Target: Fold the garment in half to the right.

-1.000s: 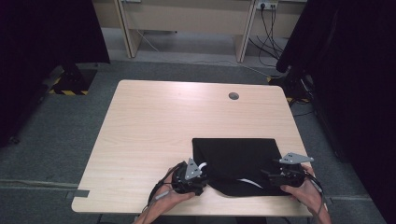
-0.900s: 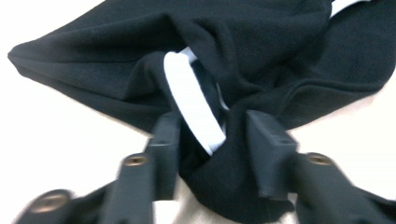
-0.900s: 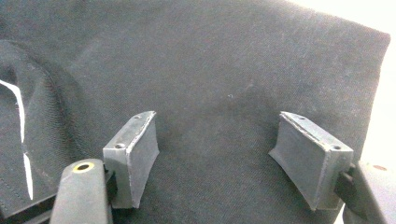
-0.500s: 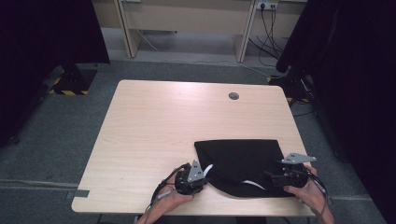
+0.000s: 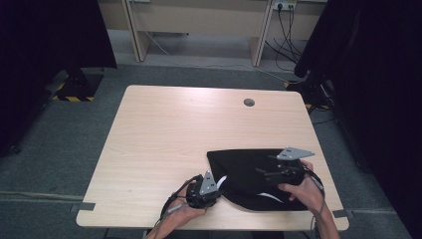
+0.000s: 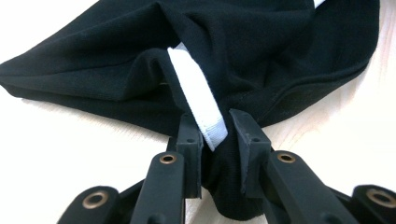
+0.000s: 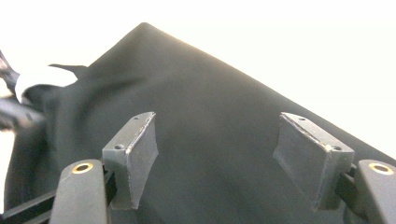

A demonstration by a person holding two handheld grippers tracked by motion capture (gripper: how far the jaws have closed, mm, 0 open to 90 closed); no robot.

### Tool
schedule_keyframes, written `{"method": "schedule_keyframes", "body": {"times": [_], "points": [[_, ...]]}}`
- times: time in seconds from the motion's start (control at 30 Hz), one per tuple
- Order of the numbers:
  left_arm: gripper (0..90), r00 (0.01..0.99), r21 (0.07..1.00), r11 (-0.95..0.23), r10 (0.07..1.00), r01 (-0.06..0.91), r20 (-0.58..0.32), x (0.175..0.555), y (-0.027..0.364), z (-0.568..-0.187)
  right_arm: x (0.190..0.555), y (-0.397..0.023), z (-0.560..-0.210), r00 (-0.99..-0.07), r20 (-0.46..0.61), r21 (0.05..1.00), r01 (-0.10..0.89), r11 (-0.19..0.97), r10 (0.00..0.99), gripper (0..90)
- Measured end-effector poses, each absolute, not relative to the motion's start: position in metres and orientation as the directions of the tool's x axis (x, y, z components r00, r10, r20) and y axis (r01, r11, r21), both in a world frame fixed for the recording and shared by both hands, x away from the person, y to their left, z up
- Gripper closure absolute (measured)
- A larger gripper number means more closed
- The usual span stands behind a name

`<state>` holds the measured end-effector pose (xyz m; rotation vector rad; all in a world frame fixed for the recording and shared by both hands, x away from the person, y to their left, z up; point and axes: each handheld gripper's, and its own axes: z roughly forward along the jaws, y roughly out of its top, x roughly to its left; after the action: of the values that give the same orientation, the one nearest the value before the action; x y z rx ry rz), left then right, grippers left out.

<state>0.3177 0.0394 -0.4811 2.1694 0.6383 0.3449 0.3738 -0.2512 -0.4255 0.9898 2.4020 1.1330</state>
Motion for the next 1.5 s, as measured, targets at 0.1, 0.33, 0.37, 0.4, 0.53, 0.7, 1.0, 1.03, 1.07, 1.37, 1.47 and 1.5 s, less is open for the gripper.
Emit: {"method": "schedule_keyframes", "body": {"times": [0.1,0.33,0.37,0.4,0.53,0.7,1.0,1.03,1.07,1.37,1.47,1.5], "points": [[74.2,0.833,0.784,-0.527,0.553,0.327,0.025,0.318,0.040,-0.481,0.380,-0.237,-0.424,-0.729,0.017,0.770,0.446,0.456,0.684,29.9],[73.8,0.832,0.784,-0.524,0.554,0.334,0.015,0.319,0.041,-0.481,0.403,-0.192,-0.427,-0.767,0.019,0.751,0.434,0.497,0.641,30.0],[73.8,0.832,0.783,-0.522,0.555,0.338,0.011,0.319,0.041,-0.481,0.403,-0.192,-0.427,-0.767,0.019,0.751,0.434,0.497,0.641,30.0],[73.6,0.831,0.783,-0.519,0.556,0.343,0.004,0.320,0.041,-0.481,0.406,-0.188,-0.428,-0.771,0.018,0.745,0.435,0.506,0.636,30.0],[72.8,0.823,0.783,-0.509,0.568,0.358,-0.008,0.324,0.043,-0.481,0.424,-0.164,-0.429,-0.784,0.016,0.729,0.434,0.530,0.620,30.1],[72.8,0.821,0.783,-0.506,0.571,0.361,-0.010,0.325,0.045,-0.481,0.435,-0.145,-0.429,-0.798,0.003,0.721,0.419,0.551,0.602,30.3],[72.9,0.822,0.783,-0.506,0.569,0.363,-0.014,0.326,0.045,-0.481,0.458,-0.109,-0.438,-0.819,0.009,0.692,0.419,0.588,0.573,31.4],[72.9,0.822,0.783,-0.506,0.569,0.363,-0.014,0.325,0.045,-0.481,0.460,-0.106,-0.440,-0.821,0.007,0.689,0.418,0.592,0.571,31.6],[72.9,0.822,0.783,-0.506,0.569,0.363,-0.014,0.326,0.045,-0.481,0.462,-0.104,-0.441,-0.821,0.003,0.684,0.418,0.598,0.570,31.6],[72.8,0.822,0.782,-0.502,0.569,0.370,-0.024,0.326,0.046,-0.481,0.472,-0.083,-0.453,-0.842,-0.007,0.648,0.407,0.643,0.540,44.0],[72.8,0.823,0.782,-0.502,0.567,0.368,-0.023,0.326,0.046,-0.481,0.474,-0.081,-0.459,-0.851,-0.009,0.621,0.408,0.670,0.526,60.5],[72.9,0.823,0.782,-0.502,0.567,0.369,-0.024,0.326,0.046,-0.481,0.474,-0.080,-0.462,-0.852,-0.008,0.612,0.410,0.677,0.523,64.5]]}}
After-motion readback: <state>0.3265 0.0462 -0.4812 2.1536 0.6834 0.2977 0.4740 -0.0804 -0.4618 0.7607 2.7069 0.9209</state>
